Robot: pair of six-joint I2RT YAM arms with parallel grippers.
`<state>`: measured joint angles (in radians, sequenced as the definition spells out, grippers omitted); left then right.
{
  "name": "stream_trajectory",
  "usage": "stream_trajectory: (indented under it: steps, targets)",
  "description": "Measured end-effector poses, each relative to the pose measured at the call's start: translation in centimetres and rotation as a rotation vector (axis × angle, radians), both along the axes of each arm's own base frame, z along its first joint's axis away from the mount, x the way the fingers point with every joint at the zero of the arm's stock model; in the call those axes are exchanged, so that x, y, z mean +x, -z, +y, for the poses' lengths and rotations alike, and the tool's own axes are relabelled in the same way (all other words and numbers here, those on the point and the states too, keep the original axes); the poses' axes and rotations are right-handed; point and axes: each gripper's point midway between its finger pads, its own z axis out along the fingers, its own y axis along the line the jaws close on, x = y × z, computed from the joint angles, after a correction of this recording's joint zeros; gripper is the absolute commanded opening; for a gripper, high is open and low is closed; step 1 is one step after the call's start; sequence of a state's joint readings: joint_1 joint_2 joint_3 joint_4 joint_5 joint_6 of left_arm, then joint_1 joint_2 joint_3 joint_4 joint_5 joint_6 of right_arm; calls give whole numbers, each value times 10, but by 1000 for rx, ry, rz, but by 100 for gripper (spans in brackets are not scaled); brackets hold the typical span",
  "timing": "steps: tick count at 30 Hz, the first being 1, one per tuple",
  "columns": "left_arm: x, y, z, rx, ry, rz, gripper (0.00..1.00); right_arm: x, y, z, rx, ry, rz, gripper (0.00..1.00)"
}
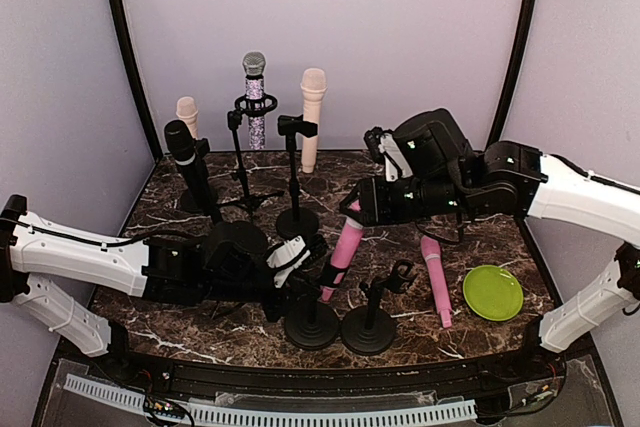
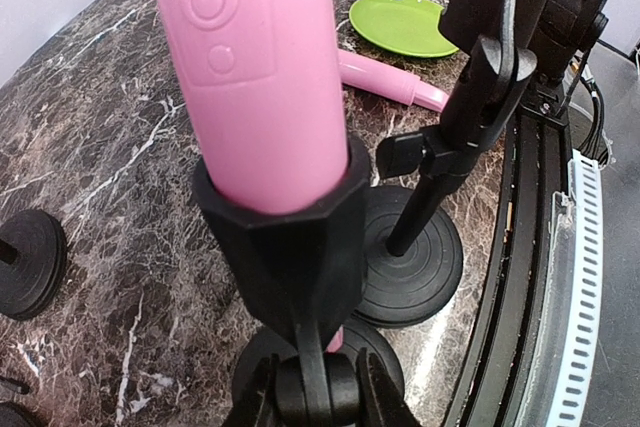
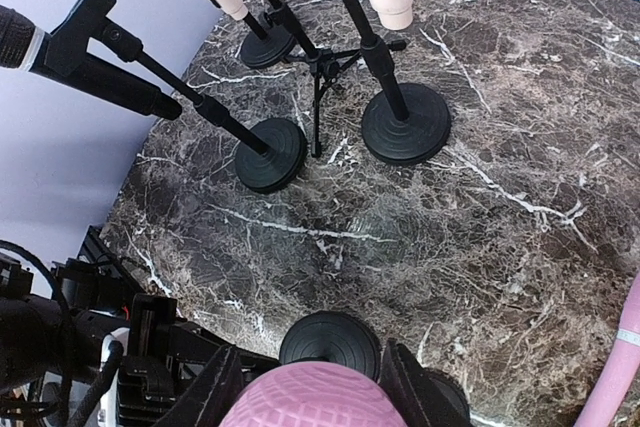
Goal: Remove the microphone from the stand
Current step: Remove the microphone from the microphone stand.
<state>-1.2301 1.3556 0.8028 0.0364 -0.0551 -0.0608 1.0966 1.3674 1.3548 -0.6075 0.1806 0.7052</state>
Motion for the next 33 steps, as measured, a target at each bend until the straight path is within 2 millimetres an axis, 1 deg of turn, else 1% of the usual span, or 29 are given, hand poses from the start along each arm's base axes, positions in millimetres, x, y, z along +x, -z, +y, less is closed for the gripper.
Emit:
stream_trajectory:
  steps: [6,13,21,27,33]
  targets:
    - [-1,0,0,-2,1,5,0,-2,-1,1,4,-26,-7,26]
    - [-2,1,0,0,4,14,0,-7,-2,6,38,-125,-41,25]
    - [-5,2,2,-5,14,23,0,-14,-6,7,57,-198,-86,25]
    - [-5,1,1,-11,12,23,0,-8,-6,4,32,-153,-72,25]
    - [-3,1,0,-21,4,26,0,-1,-7,-1,7,-67,-28,25]
